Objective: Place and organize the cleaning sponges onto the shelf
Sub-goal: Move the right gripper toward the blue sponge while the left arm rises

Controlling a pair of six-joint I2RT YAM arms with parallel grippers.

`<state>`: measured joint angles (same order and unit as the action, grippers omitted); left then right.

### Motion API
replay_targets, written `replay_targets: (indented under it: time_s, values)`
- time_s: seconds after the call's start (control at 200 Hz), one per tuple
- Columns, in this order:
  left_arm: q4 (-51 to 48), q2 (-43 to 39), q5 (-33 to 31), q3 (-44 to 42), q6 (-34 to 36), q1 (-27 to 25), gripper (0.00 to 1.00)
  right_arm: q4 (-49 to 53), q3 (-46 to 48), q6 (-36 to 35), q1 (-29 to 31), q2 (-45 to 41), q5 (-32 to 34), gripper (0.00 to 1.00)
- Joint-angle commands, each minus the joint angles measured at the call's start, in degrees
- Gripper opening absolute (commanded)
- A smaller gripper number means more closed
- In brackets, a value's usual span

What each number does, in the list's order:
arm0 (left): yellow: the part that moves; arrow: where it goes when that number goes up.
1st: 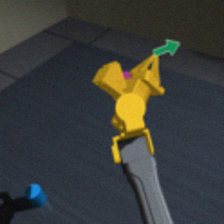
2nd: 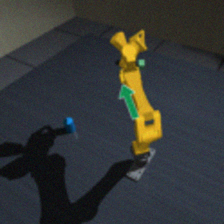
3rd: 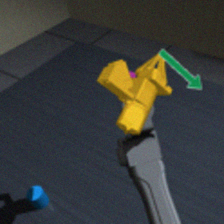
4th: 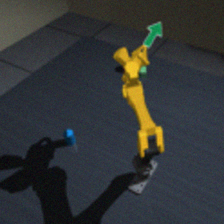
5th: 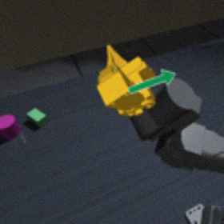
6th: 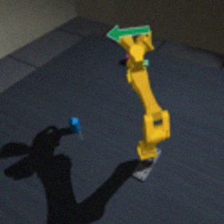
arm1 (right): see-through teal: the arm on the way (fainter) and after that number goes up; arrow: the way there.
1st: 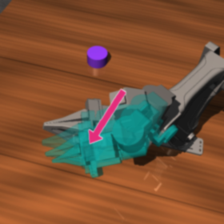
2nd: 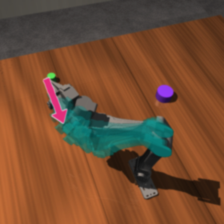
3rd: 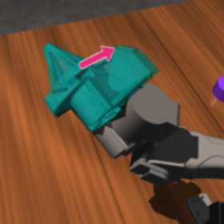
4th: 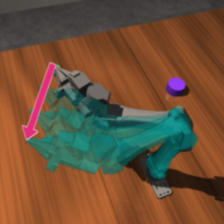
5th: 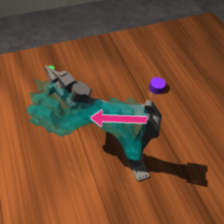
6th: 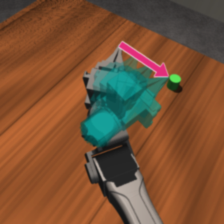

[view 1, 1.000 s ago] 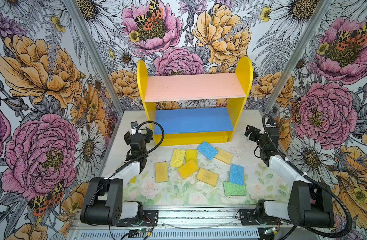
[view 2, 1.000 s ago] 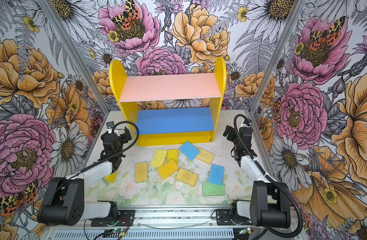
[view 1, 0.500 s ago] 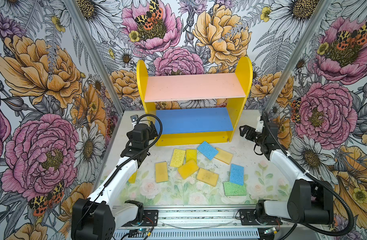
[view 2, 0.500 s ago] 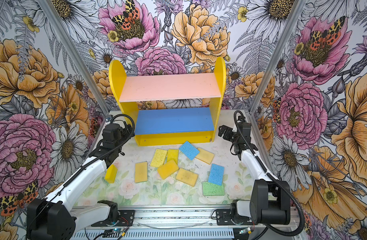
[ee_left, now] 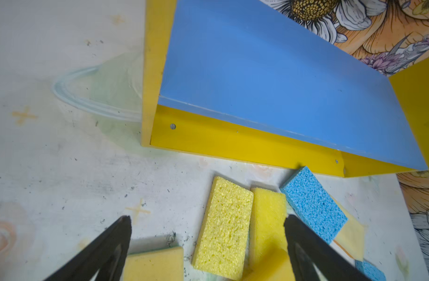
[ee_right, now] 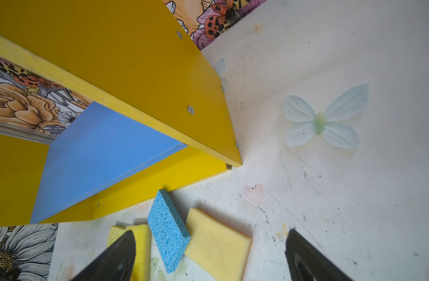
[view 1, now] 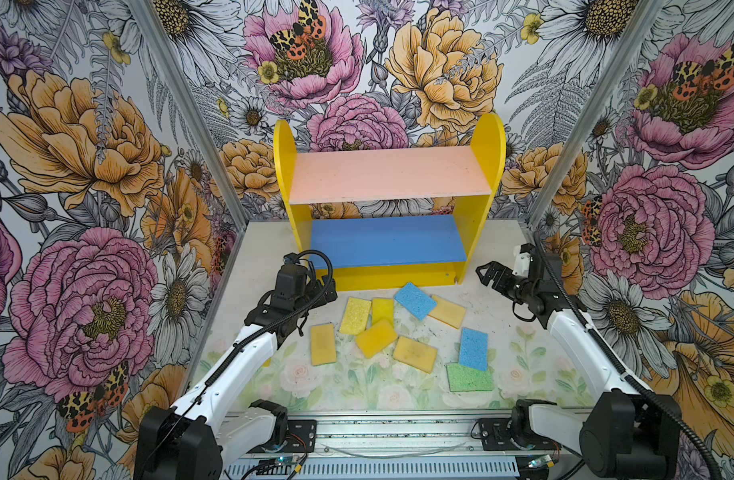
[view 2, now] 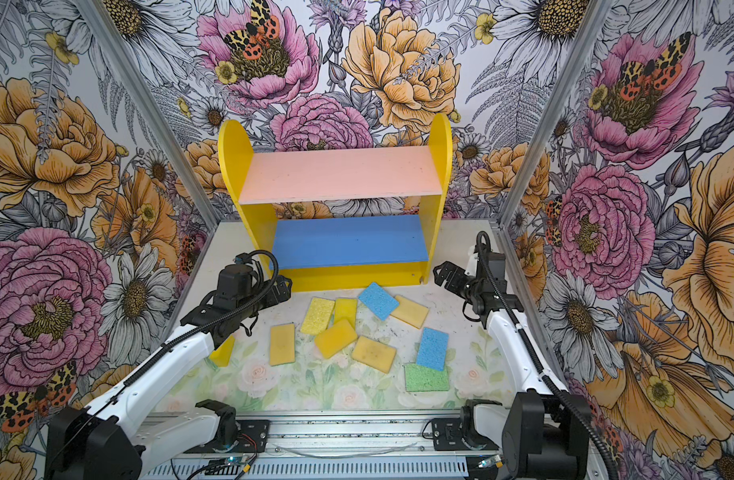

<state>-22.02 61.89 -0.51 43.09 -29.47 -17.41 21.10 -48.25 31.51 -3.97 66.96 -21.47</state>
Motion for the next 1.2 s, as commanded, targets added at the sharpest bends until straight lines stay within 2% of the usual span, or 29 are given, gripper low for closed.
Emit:
replay_targets:
  time_s: [0.0,0.1,0.38,0.54,0.63,0.725,0.84,0.91,1.01,1.196]
  values:
    - [1.5,-2.1,8.6,-3.2,-5.4,-0.5,0.99,1.9,1.2,2.6,0.8,-2.3,-4.6,0.96]
    - [4.7,-4.5,12.7,-6.1,-8.4,-0.8,0.99,1.8,2.2,3.3,2.4,-2.7,-5.5,0.95]
    - [8.3,-10.8,20.8,-13.3,-13.3,-1.5,0.99,1.9,2.5,7.4,14.0,-3.5,1.4,0.93]
    - [9.1,-15.1,24.6,-15.8,-12.8,-1.7,0.99,2.1,1.8,11.3,22.7,-3.8,6.7,0.93]
    - [7.8,-16.4,25.9,-15.6,-9.2,-1.6,0.99,2.4,1.8,13.6,28.5,-3.8,11.3,0.93]
    - [3.1,-15.8,27.0,-13.2,-4.9,-1.3,0.99,2.3,-0.2,14.6,33.0,-0.3,13.1,0.93]
    - [3.5,-16.0,26.8,-12.8,-4.6,-1.0,0.99,3.2,-6.8,13.7,35.0,7.1,11.7,0.93]
    - [4.2,-16.4,26.5,-13.6,-4.9,0.2,0.99,3.3,-11.6,12.6,36.3,11.3,11.3,0.94]
    - [8.4,-15.9,29.1,-16.2,-6.9,2.3,0.99,3.5,-16.1,11.8,38.1,16.2,11.3,0.94]
    - [8.9,-12.6,31.0,-16.0,-7.8,3.3,0.99,3.4,-16.8,9.6,41.7,19.9,14.4,0.94]
